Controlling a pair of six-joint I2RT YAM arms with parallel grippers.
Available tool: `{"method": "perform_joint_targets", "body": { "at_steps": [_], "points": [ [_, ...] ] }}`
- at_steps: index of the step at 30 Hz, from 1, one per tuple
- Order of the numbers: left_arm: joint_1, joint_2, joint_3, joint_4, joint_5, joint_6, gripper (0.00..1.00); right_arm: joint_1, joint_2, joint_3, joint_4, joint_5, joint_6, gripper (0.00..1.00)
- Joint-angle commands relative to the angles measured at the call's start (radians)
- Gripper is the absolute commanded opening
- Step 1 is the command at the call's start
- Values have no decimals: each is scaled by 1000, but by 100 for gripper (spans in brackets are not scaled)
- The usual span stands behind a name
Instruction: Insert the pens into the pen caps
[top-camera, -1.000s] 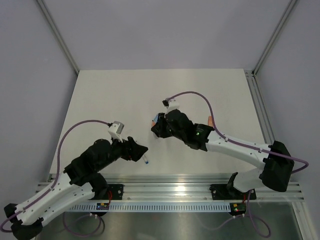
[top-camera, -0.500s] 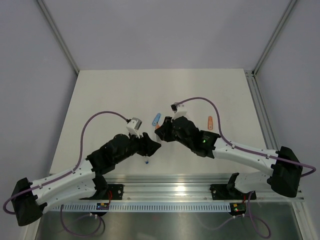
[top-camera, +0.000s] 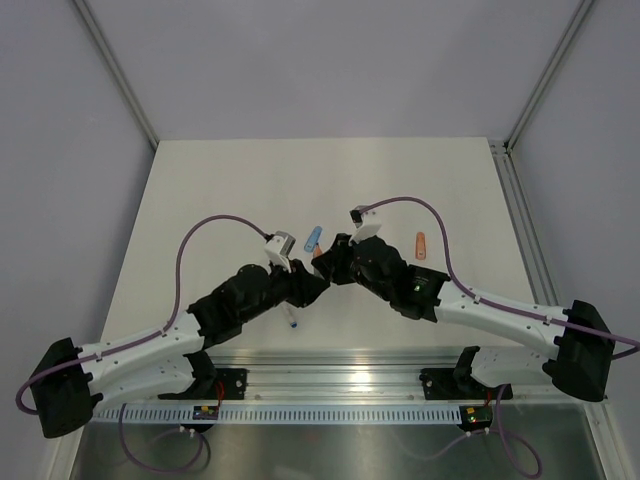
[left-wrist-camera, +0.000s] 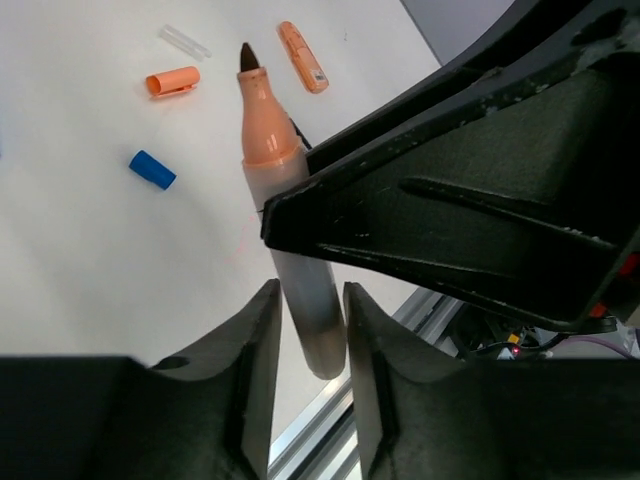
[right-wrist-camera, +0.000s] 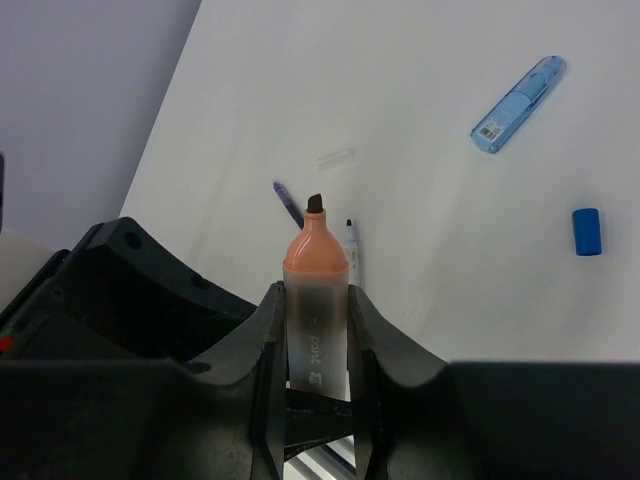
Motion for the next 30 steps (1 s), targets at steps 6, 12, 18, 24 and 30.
{"method": "perform_joint_targets", "body": {
  "at_steps": [6, 12, 18, 24, 30],
  "points": [
    [-10, -22, 20, 84, -10, 33, 4, 21, -19, -11, 48, 15, 23, 17],
    [-10, -56, -14, 78, -15, 42, 0, 26, -24, 15, 25, -32, 11, 30],
    [-10, -113, -69, 90, -32, 33, 0, 26, -80, 98, -134, -116, -18, 70],
    [-10, -221, -130, 67, -73, 55, 0, 26, -231, 54, -226, 11, -9, 48],
    [-10, -350, -186, 56, -128, 92, 0, -92, -196, -48, -283, 111, 103, 23]
  ]
}}
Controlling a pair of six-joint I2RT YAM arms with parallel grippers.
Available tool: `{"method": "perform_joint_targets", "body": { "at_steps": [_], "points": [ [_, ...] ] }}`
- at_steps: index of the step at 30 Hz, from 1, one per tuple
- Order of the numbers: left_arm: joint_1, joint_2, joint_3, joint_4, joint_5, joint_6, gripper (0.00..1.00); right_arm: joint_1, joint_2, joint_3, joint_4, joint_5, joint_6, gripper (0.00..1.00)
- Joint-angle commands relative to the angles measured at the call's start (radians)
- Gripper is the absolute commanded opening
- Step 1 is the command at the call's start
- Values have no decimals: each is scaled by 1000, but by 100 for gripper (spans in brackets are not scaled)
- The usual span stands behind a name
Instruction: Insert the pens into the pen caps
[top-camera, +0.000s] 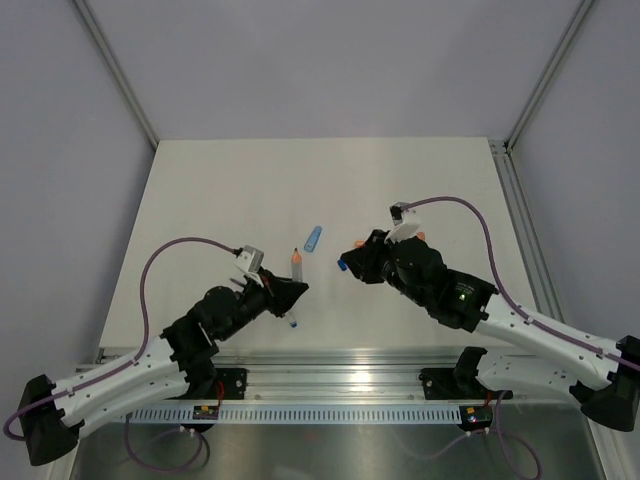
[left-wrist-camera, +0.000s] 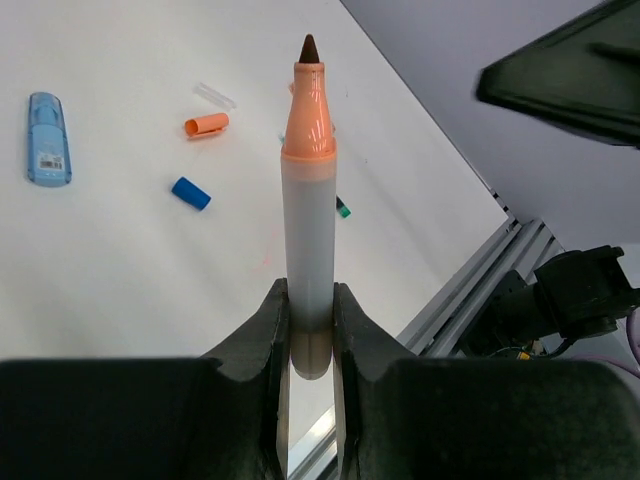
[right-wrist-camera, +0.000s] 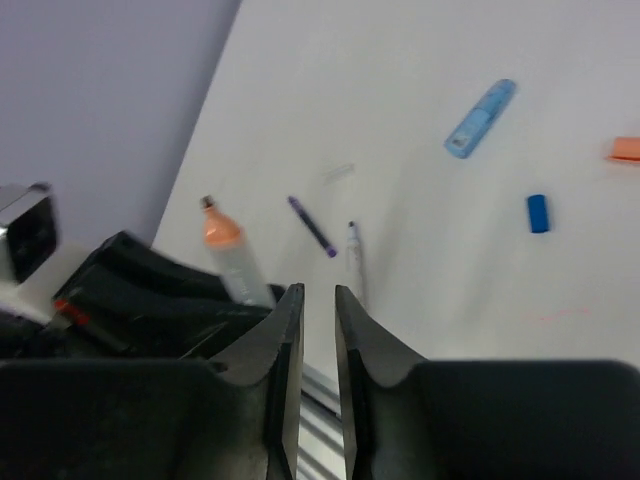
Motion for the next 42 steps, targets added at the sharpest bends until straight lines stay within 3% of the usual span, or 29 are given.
{"method": "perform_joint_targets", "body": {
  "at_steps": [1, 4, 8, 12, 26, 42],
  "points": [
    [-5, -39, -18, 62, -59, 48, 0, -115, 77, -66, -66, 26, 83, 22],
    [-5, -33, -26, 74, -39, 71, 0, -223, 172, -70, -46, 0, 85, 23],
    [-5, -30, -18, 74, 8, 102, 0, -283, 348, 8, -52, 43, 62, 46],
    [-5, -60, -30, 63, 39, 95, 0, -372, 474, 45, -15, 14, 77, 57],
    [-5, -123, -52, 62, 71, 67, 0, -428, 764, 225, -17, 41, 131, 60],
    [-5, -97, -63, 94, 97, 49, 0, -438, 892, 305, -72, 90, 106, 57]
  ]
}}
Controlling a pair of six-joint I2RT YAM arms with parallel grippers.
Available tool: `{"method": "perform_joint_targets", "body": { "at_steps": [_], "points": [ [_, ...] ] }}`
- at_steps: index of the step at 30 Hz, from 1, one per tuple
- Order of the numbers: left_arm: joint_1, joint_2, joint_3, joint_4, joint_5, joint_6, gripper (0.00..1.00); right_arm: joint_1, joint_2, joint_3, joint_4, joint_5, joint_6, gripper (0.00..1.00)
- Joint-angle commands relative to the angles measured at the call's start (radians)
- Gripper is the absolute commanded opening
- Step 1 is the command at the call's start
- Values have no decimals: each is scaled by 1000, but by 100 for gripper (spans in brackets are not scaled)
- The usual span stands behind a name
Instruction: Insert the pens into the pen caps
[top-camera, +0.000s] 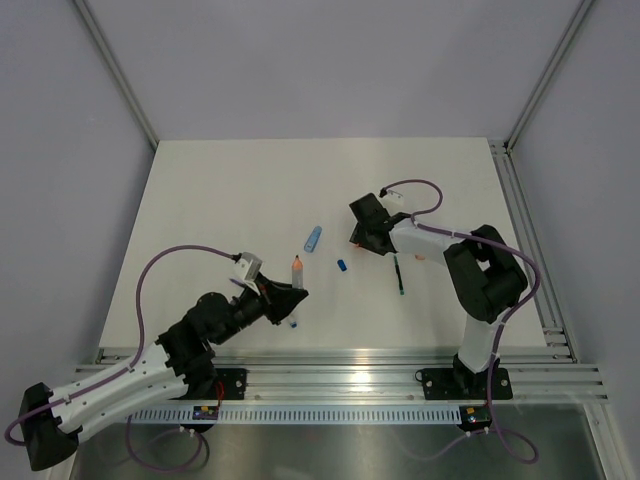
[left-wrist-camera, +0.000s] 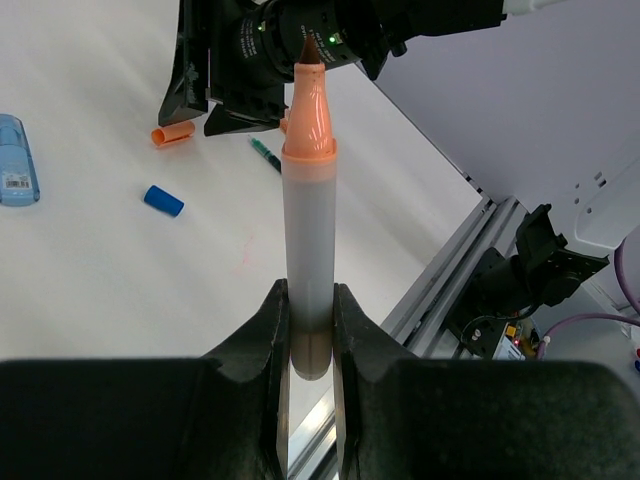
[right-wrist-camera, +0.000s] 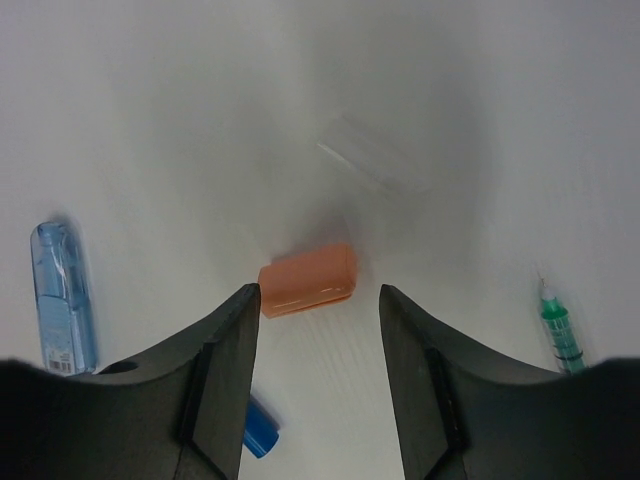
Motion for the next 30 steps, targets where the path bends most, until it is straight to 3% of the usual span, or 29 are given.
{"method": "perform_joint_targets", "body": {
  "at_steps": [1, 14, 24, 28, 30],
  "points": [
    [-4, 9, -12, 84, 17, -6, 0, -7, 43, 57, -18, 35, -9, 56],
    [-4, 18, -13, 93, 12, -9, 0, -9, 43, 30, -42, -9, -88, 44],
    [-4, 58, -10, 107, 8, -6, 0, 16, 0, -16, -73, -84, -289, 40],
    [-4, 77, -7, 113, 6, -4, 0, 17, -18, -19, -114, -97, -331, 43],
    [-4, 81, -6, 114, 6, -3, 0, 17, -27, -26, -119, -95, -329, 51]
  ]
}}
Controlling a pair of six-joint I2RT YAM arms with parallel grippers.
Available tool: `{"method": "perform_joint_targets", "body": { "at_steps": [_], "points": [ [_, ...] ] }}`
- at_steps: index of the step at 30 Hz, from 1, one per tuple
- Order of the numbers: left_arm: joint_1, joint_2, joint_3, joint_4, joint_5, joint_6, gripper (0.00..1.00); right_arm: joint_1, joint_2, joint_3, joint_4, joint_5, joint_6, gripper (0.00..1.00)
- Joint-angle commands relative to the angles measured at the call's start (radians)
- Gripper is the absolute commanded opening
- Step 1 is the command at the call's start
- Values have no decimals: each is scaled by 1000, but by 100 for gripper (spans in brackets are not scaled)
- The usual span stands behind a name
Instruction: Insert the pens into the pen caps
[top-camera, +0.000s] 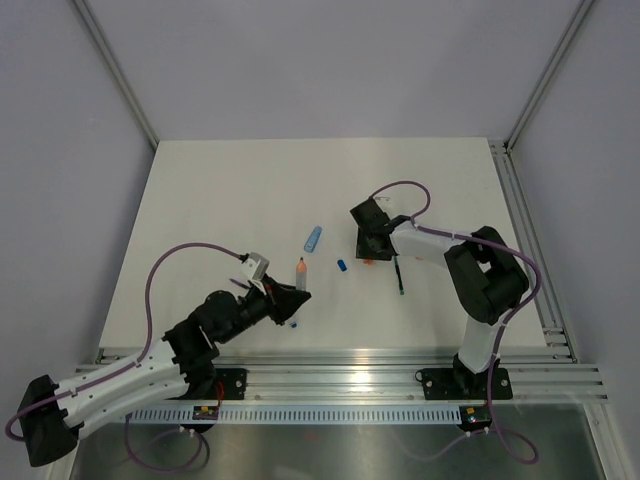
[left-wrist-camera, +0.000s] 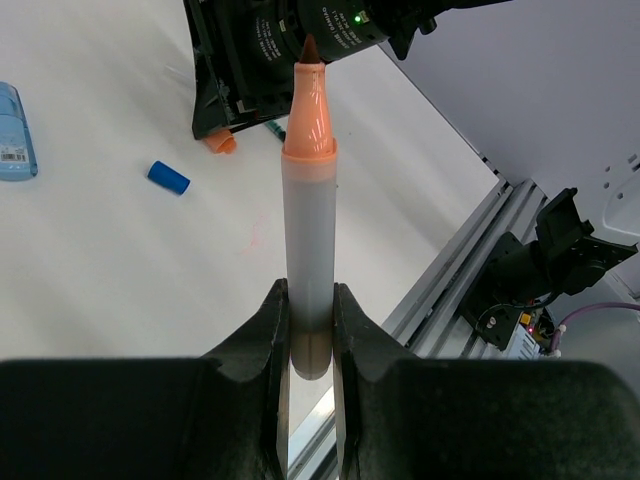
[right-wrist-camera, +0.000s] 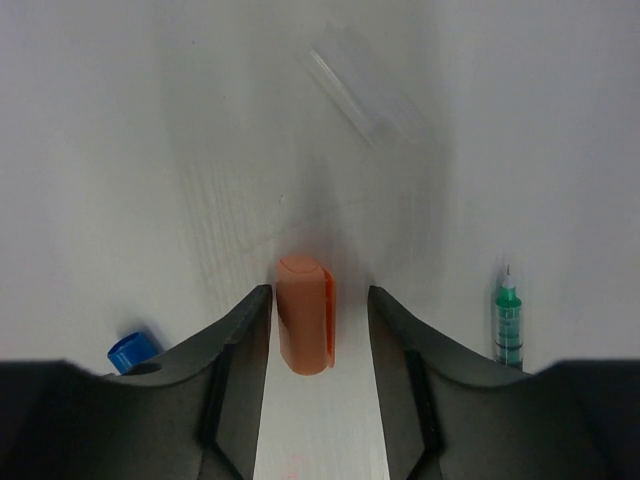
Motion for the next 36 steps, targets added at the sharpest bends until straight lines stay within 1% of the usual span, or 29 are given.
{"method": "perform_joint_targets", "body": {
  "at_steps": [1, 3, 6, 11, 15, 20, 22, 25, 26, 30, 33, 36],
  "points": [
    [-4, 14, 6, 87, 2, 1, 0, 9, -50, -20, -55, -19, -48, 52],
    [-4, 17, 6, 86, -1, 1, 0, 9, -62, -29, -55, -16, -26, 54],
    [-4, 22, 4, 86, -3, 4, 0, 9, -76, -55, -23, -26, -17, 54],
    [-4, 25, 7, 86, -3, 4, 0, 7, -32, -51, 6, -42, -16, 48],
    [-4, 22, 6, 84, -4, 4, 0, 6, -2, -40, 27, -66, -25, 46],
    [-4, 23, 4, 83, -1, 4, 0, -16, -1, -43, 60, -140, -52, 52],
    [-4, 23, 6, 84, -1, 4, 0, -22, -7, -49, 69, -173, -63, 52],
    [-4, 23, 4, 84, -1, 4, 0, -34, -21, -60, 83, -198, -62, 48],
    [-4, 23, 4, 84, -3, 4, 0, -40, -24, -63, 87, -201, -60, 44],
    [-4, 31, 6, 87, -1, 4, 0, -45, -24, -69, 89, -187, -49, 38],
    [-4, 37, 7, 90, 2, 4, 0, -46, -12, -69, 77, -152, -40, 37],
    [-4, 41, 7, 93, 2, 4, 0, -45, -1, -69, 80, -151, -40, 38]
  ]
}}
